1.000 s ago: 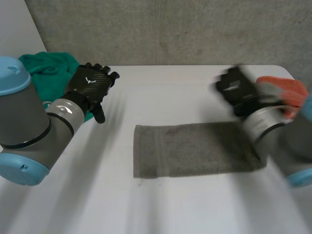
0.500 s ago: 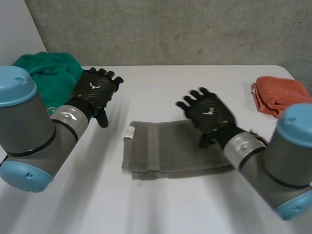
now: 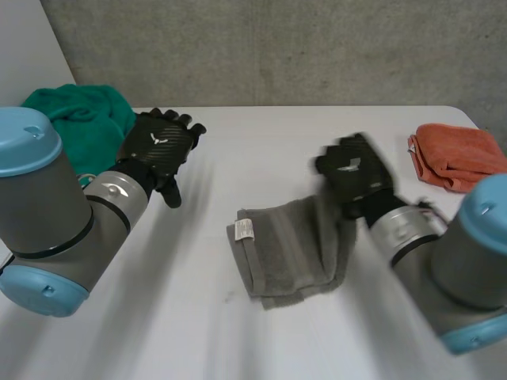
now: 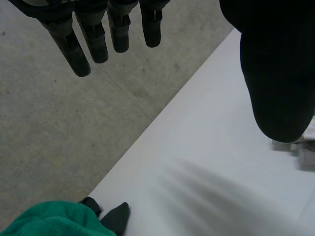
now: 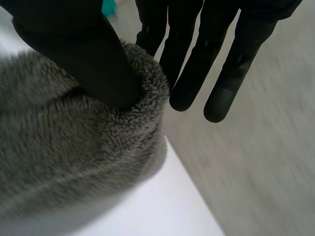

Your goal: Fold the laundry.

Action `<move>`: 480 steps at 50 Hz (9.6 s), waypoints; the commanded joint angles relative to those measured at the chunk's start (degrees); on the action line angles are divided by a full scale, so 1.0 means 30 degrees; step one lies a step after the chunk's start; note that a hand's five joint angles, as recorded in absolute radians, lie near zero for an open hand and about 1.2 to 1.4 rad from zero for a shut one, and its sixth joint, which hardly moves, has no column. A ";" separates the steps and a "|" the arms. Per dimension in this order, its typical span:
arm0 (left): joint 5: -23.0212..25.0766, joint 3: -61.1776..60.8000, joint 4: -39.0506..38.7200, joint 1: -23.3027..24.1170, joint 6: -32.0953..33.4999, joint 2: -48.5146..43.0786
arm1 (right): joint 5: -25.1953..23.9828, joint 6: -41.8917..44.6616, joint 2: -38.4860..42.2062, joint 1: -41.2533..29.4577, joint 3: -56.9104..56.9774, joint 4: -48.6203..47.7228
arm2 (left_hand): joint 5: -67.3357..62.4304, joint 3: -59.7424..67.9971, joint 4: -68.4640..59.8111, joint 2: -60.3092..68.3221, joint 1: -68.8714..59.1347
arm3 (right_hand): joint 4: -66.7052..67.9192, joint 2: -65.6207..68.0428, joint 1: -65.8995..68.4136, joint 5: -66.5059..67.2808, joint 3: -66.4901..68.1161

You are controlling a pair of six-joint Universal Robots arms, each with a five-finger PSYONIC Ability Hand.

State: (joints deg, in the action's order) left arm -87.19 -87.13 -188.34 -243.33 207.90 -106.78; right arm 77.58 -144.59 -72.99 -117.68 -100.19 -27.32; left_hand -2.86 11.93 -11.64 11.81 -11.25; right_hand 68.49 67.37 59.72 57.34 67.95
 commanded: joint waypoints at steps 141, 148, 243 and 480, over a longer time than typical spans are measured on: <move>0.9112 1.0615 0.4801 0.2828 -0.7017 -0.2285 | -0.4355 -0.5855 1.5303 1.2387 1.8394 -0.5836 | 0.0714 -0.0402 0.0307 -0.0362 0.0176 | 0.3837 0.4210 0.6761 0.4221 0.4017; 0.9112 1.0702 0.4771 0.2828 -0.7016 -0.3018 | -0.6377 -0.6030 1.7299 1.3795 1.8924 -0.5602 | 0.0658 -0.0346 0.0251 -0.0306 0.0120 | 0.3837 0.4210 0.6761 0.4221 0.4017; 0.3018 0.9920 -0.4080 -0.5352 -0.4432 -0.1622 | -0.1985 -0.0669 -0.2036 0.4743 -0.1906 0.5414 | -2.2380 2.2692 -2.2786 2.2731 -2.2917 | -1.9496 -1.9124 -1.6572 -1.9112 -1.9316; 0.2785 0.2588 0.1256 0.1919 -0.3882 0.7058 | 0.0272 -1.5374 1.2110 -0.2052 1.7191 0.7612 | -2.2380 2.2692 -2.2786 2.2731 -2.2917 | -1.9496 -1.9124 -1.6572 -1.9112 -1.9316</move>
State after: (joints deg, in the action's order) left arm -78.60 -77.90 -185.32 -239.48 196.28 -87.91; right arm 78.67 -188.58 -42.55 -119.10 -54.19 -3.88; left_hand -55.00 68.18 -68.81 68.36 -64.70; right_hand 11.78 12.23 12.88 2.66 11.80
